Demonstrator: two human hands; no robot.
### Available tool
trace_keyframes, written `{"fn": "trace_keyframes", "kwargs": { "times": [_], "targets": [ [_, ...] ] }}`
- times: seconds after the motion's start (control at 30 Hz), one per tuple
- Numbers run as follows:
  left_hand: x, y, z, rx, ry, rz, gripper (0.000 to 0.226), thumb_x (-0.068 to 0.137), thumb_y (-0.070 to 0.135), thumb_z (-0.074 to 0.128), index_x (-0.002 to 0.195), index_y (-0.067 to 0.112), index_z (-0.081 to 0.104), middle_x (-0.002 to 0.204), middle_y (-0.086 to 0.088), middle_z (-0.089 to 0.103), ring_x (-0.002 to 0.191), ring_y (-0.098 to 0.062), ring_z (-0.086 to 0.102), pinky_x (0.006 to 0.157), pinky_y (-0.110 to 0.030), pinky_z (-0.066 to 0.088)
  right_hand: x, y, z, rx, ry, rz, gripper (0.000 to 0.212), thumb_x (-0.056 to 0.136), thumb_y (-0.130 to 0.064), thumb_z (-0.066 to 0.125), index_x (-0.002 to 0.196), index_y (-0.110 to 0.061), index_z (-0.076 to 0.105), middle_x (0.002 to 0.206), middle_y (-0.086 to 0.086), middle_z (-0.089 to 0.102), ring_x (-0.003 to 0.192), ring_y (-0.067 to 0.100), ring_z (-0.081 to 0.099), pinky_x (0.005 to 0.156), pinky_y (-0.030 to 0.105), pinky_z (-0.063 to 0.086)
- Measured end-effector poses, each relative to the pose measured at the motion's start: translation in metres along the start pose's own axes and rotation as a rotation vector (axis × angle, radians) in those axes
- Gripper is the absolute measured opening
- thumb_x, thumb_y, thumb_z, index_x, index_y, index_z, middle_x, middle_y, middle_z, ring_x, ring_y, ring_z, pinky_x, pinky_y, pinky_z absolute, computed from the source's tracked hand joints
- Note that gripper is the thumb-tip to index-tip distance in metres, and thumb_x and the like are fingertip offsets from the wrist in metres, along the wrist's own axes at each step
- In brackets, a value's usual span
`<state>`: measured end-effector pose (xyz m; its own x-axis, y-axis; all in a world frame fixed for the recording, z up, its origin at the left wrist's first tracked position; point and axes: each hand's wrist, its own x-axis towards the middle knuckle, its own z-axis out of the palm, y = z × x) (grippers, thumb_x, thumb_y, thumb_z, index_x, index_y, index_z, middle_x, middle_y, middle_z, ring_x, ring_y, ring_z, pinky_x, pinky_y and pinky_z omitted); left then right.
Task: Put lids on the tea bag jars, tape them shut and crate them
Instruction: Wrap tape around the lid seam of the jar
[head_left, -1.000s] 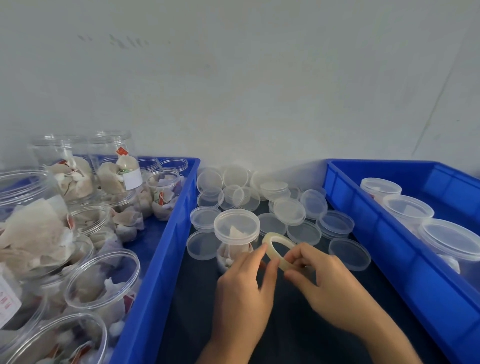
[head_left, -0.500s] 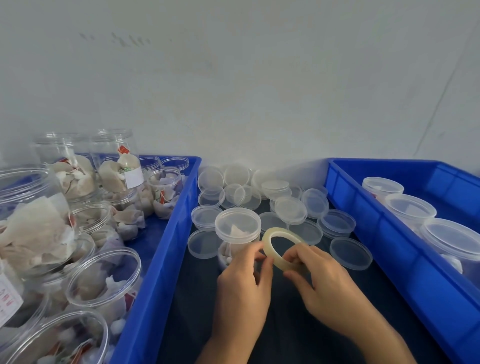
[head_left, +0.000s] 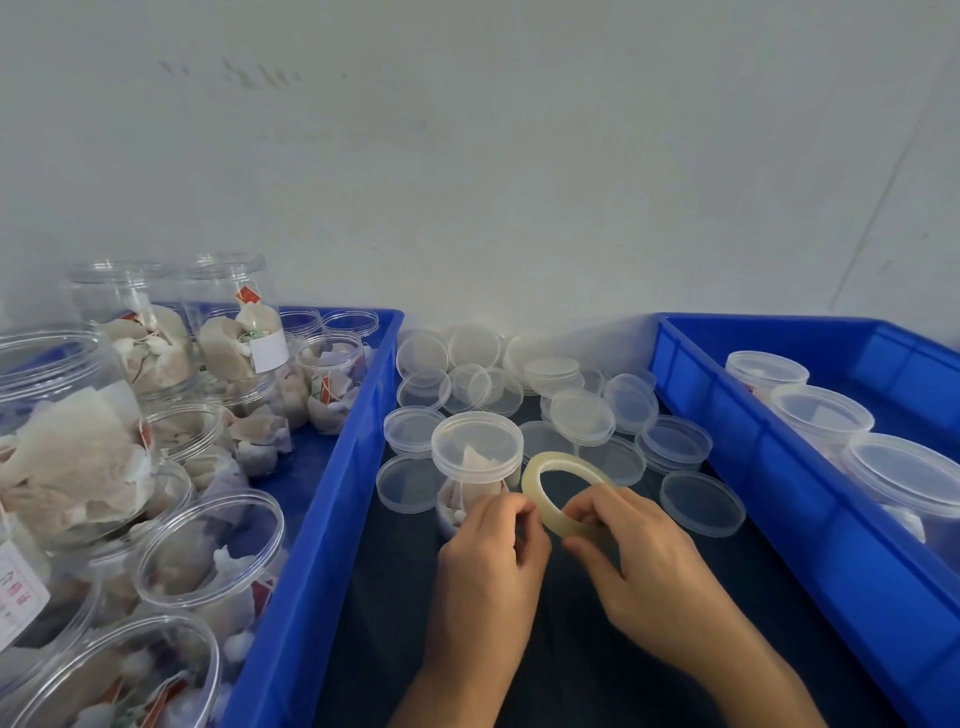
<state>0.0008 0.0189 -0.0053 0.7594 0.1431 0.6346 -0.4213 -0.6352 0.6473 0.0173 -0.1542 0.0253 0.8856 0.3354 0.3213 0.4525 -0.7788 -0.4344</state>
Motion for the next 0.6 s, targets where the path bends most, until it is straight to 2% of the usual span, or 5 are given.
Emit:
{"fn": "trace_keyframes", "kwargs": {
  "times": [0.23,0.37,0.43,0.5,0.6],
  "targets": [
    [0.001,0.003,0.000,0.040,-0.061,-0.022,0.012,0.095,0.013,0.076,0.093,0.011,0.064,0.087,0.001,0.063,0.072,-0.019,0.062,0.064,-0.043,0.056,0.000,-0.003,0.007,-0.082,0.070,-0.018,0.016,0.098,-0.043,0.066,0.108,-0.042,0.054,0.094,-0.025,0.056,0.089,0.002,0.056,0.077,0.023,0.047],
    [0.001,0.003,0.000,0.000,-0.076,-0.033,0.016,0.094,0.008,0.076,0.091,0.012,0.060,0.082,0.004,0.059,0.069,-0.014,0.059,0.060,-0.037,0.054,0.002,-0.007,0.009,-0.119,0.064,-0.030,0.038,0.100,-0.042,0.061,0.134,-0.048,0.044,0.084,-0.027,0.053,0.080,-0.002,0.053,0.070,0.014,0.035],
    [0.000,0.000,0.000,-0.047,-0.063,-0.055,0.020,0.094,0.005,0.074,0.090,0.014,0.057,0.077,0.008,0.056,0.069,-0.014,0.057,0.057,-0.031,0.050,0.001,-0.010,0.009,-0.102,0.015,-0.057,0.042,0.101,-0.038,0.056,0.138,-0.054,0.044,0.078,-0.027,0.052,0.080,0.002,0.054,0.067,0.014,0.033],
    [0.000,-0.002,0.000,-0.073,-0.053,-0.076,0.023,0.094,0.003,0.073,0.090,0.016,0.054,0.074,0.010,0.055,0.071,-0.014,0.059,0.056,-0.028,0.050,0.001,-0.009,0.008,0.006,-0.036,-0.074,0.038,0.102,-0.036,0.053,0.134,-0.056,0.050,0.077,-0.022,0.057,0.082,0.007,0.056,0.063,0.018,0.037],
    [0.000,-0.001,-0.002,-0.066,-0.023,-0.067,0.027,0.092,0.001,0.076,0.089,0.016,0.054,0.075,0.010,0.056,0.073,-0.015,0.061,0.058,-0.024,0.053,0.003,-0.003,0.005,0.143,-0.085,-0.085,0.035,0.104,-0.033,0.058,0.130,-0.056,0.055,0.077,-0.009,0.062,0.072,0.016,0.059,0.062,0.029,0.048]
  ]
}}
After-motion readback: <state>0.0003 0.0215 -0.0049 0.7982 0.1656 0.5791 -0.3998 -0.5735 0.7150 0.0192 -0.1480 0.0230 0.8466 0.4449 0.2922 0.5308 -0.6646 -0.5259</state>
